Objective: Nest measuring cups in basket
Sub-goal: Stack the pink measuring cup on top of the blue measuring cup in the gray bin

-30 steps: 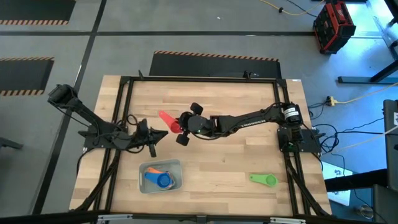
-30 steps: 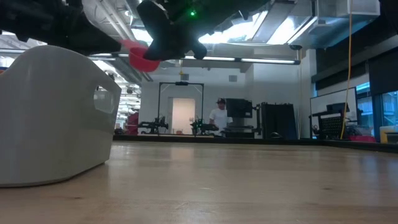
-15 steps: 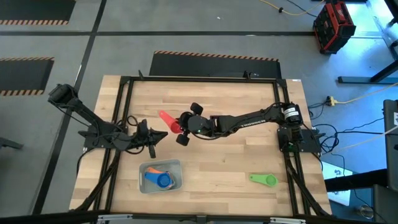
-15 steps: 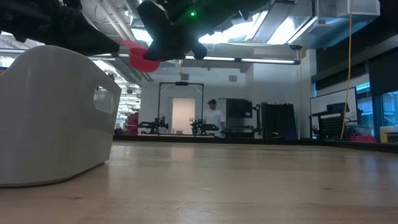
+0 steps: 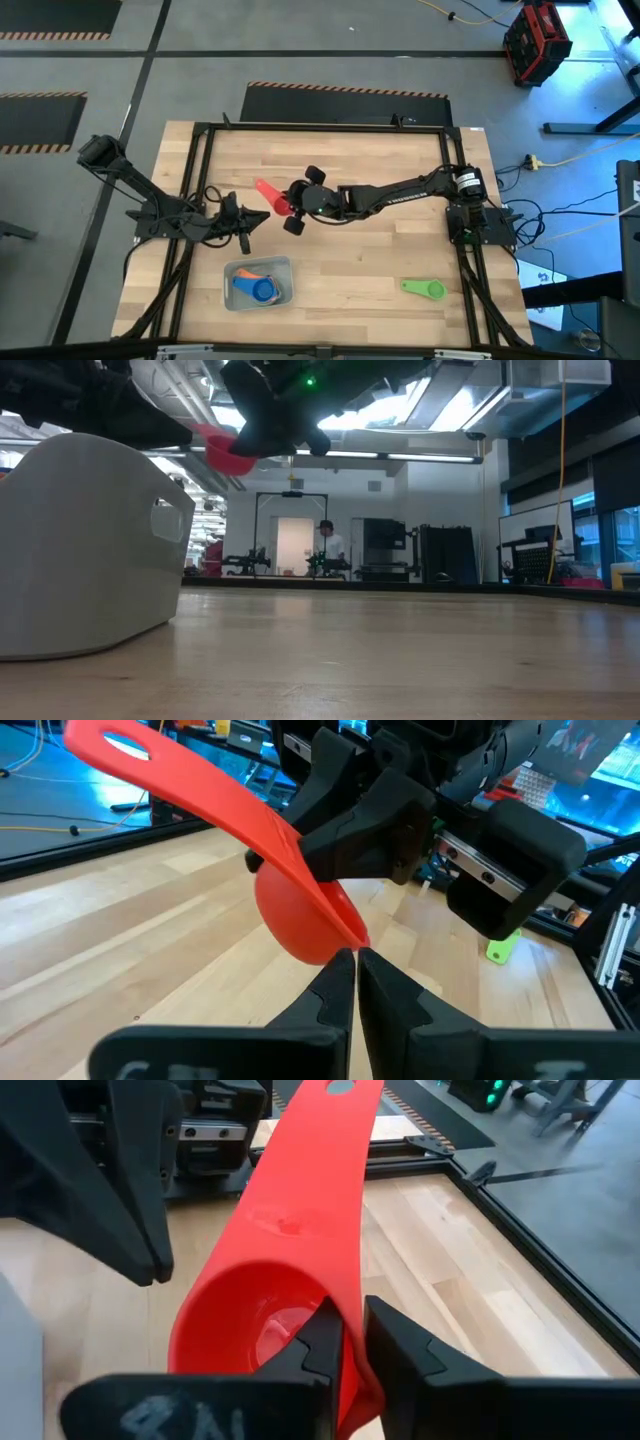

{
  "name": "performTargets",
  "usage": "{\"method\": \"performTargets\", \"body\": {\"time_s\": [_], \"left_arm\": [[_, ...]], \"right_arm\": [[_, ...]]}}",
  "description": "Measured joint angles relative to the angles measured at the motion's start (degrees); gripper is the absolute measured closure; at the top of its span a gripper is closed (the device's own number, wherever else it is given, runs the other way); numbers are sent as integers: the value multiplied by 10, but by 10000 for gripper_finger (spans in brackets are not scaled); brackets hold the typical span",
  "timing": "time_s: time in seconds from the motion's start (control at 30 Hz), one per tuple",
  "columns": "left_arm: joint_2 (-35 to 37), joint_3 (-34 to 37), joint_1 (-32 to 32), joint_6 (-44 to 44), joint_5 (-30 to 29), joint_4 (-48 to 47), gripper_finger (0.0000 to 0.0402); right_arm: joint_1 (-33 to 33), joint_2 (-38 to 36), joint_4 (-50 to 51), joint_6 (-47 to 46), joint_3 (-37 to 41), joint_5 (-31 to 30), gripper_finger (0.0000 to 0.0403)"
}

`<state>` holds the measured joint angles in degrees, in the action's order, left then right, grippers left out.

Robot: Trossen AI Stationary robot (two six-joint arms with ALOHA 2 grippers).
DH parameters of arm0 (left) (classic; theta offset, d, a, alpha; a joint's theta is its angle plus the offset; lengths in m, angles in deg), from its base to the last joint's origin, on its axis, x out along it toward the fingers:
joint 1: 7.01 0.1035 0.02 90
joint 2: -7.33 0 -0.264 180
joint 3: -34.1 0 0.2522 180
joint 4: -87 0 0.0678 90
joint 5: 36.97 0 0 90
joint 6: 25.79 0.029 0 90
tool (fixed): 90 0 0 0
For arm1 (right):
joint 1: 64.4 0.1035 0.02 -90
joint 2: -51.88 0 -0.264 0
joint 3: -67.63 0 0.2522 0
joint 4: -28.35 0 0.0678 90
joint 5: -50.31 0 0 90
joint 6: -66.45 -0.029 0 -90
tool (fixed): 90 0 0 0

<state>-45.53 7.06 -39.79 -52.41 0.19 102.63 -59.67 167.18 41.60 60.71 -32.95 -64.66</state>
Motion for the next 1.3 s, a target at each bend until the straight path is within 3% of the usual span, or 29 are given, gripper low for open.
{"method": "performTargets", "body": {"time_s": [0.13,0.37,0.7,0.93,1.1,1.3], "left_arm": [[5,0,-5,-1,4,-2,391],[73,0,-44,2,32,-64,399],[180,0,-88,2,45,-218,397],[215,0,-89,2,44,-271,399],[219,0,-89,3,41,-280,397],[219,0,-89,2,41,-283,399]], "right_arm": [[4,0,0,-7,0,44,359],[36,0,7,-15,-25,160,367],[108,0,45,-12,-107,198,366],[138,7,-30,-15,-95,202,368],[143,65,-103,-16,-106,228,368],[143,154,-102,-17,-182,254,366]]}}
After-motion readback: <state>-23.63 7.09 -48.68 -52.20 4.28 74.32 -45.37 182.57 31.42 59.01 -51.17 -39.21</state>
